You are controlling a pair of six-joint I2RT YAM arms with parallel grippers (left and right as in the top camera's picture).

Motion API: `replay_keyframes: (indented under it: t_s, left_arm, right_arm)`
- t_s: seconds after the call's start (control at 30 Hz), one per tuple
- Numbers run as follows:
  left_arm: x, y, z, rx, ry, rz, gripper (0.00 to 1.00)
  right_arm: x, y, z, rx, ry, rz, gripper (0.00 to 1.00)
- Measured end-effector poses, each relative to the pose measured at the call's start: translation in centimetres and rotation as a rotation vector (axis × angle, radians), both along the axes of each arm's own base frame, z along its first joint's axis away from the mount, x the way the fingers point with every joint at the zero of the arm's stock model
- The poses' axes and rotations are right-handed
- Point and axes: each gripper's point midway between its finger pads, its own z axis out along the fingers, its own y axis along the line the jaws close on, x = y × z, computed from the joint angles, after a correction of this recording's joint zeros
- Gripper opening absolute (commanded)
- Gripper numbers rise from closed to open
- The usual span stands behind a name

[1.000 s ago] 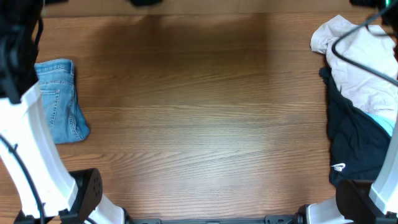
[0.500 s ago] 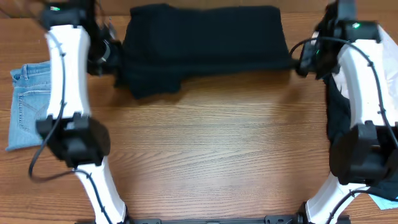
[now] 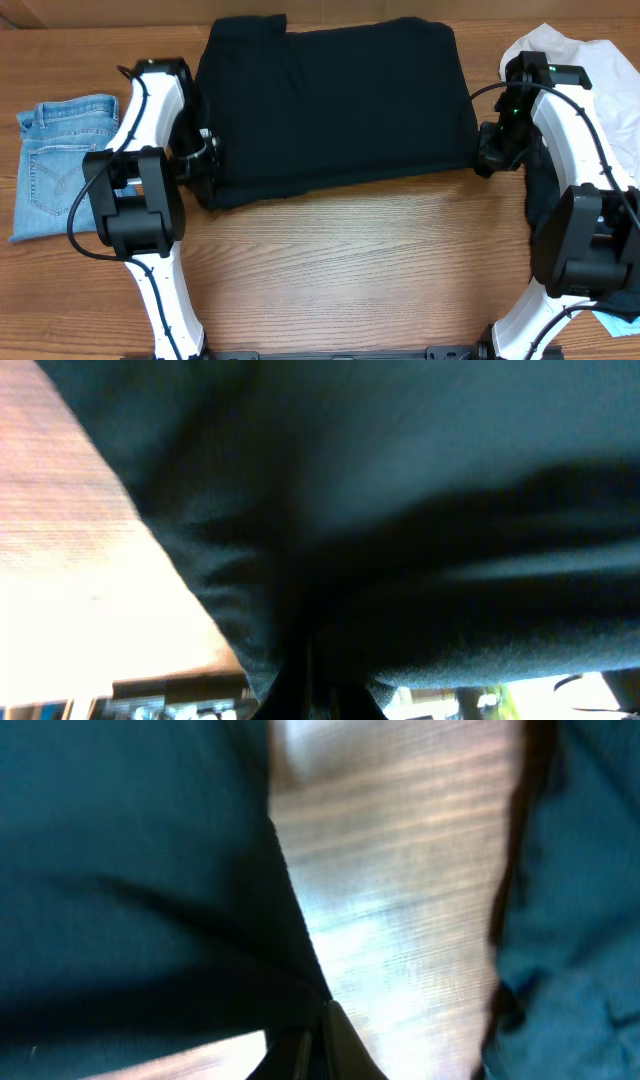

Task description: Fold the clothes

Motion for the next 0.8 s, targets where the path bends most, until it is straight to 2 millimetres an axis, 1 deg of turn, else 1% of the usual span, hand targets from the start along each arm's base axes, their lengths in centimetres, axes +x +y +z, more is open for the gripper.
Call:
replay_keyframes:
  t_s: [0.17,0.23,0.33,0.4,0.5,0.57,0.67,0.8]
  left_arm:
    - [-2.2,0.4,-2.2,0.045,0.045,-0.011,0.04]
    - [-3.1,0.4,-2.5,0.054,0.045,-0.010,0.04]
    - [-4.2,0.6,-2.3,0.070,0.017,-0.004,0.04]
    - [-4.6,0.7,-1.7,0.089,-0.027,0.006,0.04]
    - [-5.5,1.2,0.1,0.135,-0.088,0.031,0.04]
    - [-5.7,1.6,1.2,0.172,-0.139,0.055,0.04]
    - [-6.2,1.9,2.8,0.207,-0.198,0.087,0.04]
    - [-6.7,2.1,4.7,0.226,-0.271,0.117,0.04]
  right_arm:
    - [-1.6,0.2,-0.4,0.006,0.064,-0.003,0.04]
    - [-2.3,0.2,-0.9,0.008,0.087,-0.007,0.04]
    - [-3.8,0.3,-2.1,0.007,0.137,-0.022,0.04]
    - [-4.9,0.4,-3.0,0.006,0.170,-0.032,0.04]
    - [-6.5,0.6,-4.4,0.007,0.219,-0.045,0.04]
    - [-7.3,0.7,-5.0,0.008,0.235,-0.062,0.04]
    - [-8.1,0.8,-5.1,0.009,0.245,-0.078,0.04]
    - [-8.1,0.9,-4.0,0.008,0.204,-0.093,0.04]
